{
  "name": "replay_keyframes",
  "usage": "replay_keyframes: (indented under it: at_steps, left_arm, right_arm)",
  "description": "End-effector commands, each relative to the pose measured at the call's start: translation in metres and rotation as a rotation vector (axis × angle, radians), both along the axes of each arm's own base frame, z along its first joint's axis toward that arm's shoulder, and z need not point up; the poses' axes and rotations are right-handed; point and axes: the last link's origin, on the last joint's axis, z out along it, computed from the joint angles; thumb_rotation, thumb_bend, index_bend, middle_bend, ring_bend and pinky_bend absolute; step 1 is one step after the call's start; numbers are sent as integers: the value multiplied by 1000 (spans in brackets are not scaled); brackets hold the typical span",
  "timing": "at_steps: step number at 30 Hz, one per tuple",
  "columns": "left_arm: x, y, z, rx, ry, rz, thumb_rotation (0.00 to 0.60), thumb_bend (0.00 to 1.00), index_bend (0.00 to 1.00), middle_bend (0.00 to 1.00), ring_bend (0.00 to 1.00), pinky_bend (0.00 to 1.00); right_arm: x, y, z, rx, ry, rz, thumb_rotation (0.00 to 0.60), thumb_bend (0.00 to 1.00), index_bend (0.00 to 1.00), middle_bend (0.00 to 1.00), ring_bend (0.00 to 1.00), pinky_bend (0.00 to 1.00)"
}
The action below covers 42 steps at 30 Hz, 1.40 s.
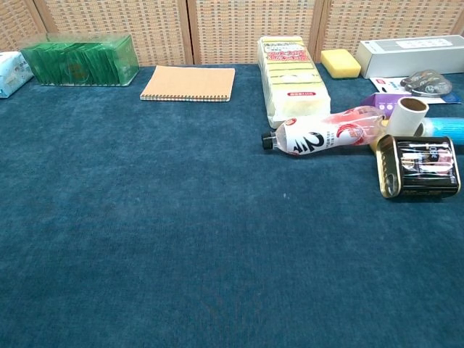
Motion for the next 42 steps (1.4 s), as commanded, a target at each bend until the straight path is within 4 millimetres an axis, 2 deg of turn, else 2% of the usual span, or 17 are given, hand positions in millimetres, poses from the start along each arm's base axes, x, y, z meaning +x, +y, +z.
replay_keyframes:
  at_steps: [1, 4, 12, 24, 35, 42]
  left_arm:
    - [0, -1, -1, -7, 3, -1, 600, 287, 124, 137, 126, 331]
    - [1, -4, -2, -17, 1, -8, 600, 285, 123, 137, 125, 331]
    - [0, -2, -3, -17, 7, -4, 600, 286, 124, 137, 125, 331]
    - [0, -2, -6, -25, 13, -5, 600, 286, 123, 137, 125, 331]
    - [0, -3, -6, -24, 15, -4, 600, 286, 124, 137, 125, 331]
    - [0, -2, -7, -25, 17, -2, 600, 286, 124, 137, 126, 331]
  right_arm:
    - [0, 1, -8, 71, -25, -19, 600, 481, 808, 1000, 1000, 920]
    - [2, -18, -18, 87, -141, -57, 600, 479, 807, 1000, 1000, 923]
    - [0, -41, -27, 74, -200, -81, 600, 476, 807, 1000, 1000, 925]
    - [10, -61, -32, 66, -188, -117, 600, 475, 807, 1000, 1000, 925]
    - [16, -69, -30, 52, -200, -115, 600, 475, 807, 1000, 1000, 925]
    - [14, -75, -30, 52, -207, -127, 600, 476, 807, 1000, 1000, 925]
